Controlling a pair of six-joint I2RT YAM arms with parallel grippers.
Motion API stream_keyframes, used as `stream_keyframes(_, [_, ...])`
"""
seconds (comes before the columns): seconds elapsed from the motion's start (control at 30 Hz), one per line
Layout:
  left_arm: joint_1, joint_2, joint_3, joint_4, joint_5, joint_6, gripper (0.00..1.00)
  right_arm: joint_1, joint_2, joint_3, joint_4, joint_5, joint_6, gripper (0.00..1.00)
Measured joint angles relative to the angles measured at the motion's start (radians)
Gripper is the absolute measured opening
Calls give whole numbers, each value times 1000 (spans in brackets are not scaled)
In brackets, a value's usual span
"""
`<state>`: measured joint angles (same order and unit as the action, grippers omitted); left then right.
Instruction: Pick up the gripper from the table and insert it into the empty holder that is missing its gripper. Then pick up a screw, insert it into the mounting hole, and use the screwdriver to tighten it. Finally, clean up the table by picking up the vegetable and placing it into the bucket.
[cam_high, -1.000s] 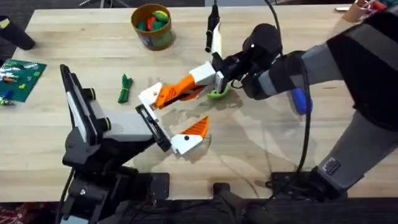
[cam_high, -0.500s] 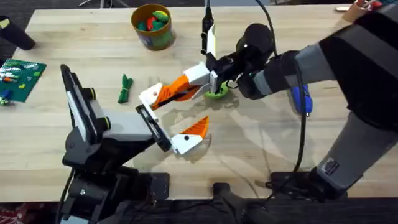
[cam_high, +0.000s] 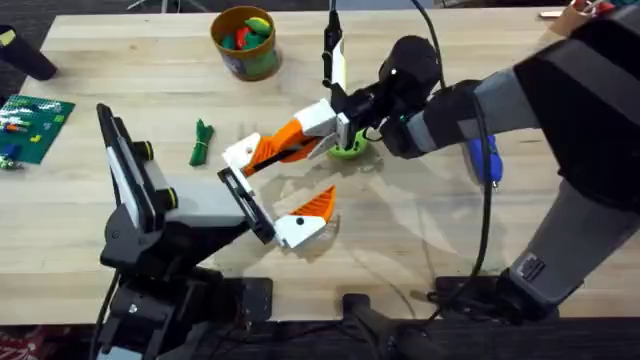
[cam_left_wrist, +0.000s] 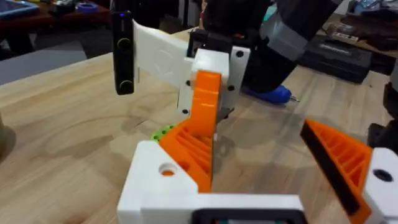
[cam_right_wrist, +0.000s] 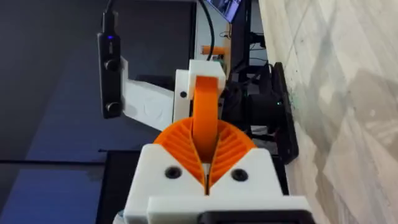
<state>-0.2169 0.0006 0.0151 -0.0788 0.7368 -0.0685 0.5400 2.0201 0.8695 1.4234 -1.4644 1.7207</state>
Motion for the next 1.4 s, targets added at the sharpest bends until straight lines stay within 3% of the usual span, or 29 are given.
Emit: stream_keyframes(1.4, [5, 0, 0, 0, -17, 0, 991, 8, 44, 91, -33, -54, 0, 22])
